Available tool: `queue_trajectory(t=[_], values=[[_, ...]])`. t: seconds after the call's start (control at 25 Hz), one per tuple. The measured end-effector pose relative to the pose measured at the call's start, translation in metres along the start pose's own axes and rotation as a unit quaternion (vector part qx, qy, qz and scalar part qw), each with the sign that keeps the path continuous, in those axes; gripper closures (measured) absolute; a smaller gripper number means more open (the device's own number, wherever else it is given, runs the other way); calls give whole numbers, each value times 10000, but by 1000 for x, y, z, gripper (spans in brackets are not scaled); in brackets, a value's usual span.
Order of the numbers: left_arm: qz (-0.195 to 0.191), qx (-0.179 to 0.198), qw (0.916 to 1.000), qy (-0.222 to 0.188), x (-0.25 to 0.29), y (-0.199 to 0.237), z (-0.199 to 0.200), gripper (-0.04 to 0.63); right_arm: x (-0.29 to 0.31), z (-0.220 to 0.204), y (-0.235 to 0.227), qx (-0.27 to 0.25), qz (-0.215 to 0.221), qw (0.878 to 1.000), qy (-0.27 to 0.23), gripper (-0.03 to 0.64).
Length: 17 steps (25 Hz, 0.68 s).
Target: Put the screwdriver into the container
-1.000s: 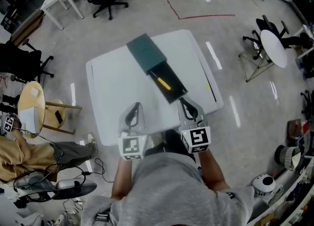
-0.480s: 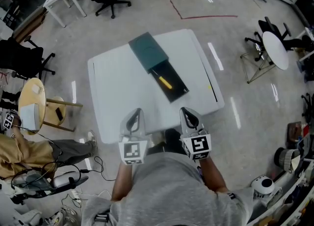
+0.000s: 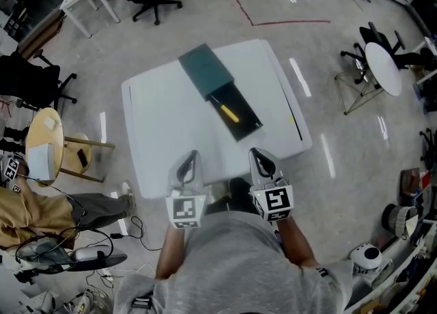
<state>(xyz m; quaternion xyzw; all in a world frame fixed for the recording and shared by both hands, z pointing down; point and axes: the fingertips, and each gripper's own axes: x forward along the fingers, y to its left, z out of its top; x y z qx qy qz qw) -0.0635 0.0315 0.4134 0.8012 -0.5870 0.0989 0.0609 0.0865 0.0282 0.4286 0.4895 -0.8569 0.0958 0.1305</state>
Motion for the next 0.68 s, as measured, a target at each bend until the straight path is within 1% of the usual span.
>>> queue_trajectory(t=[0.68], values=[[37, -24, 10000, 11, -5, -7, -6, 583, -2, -5, 1, -44, 92, 9999, -3, 614]])
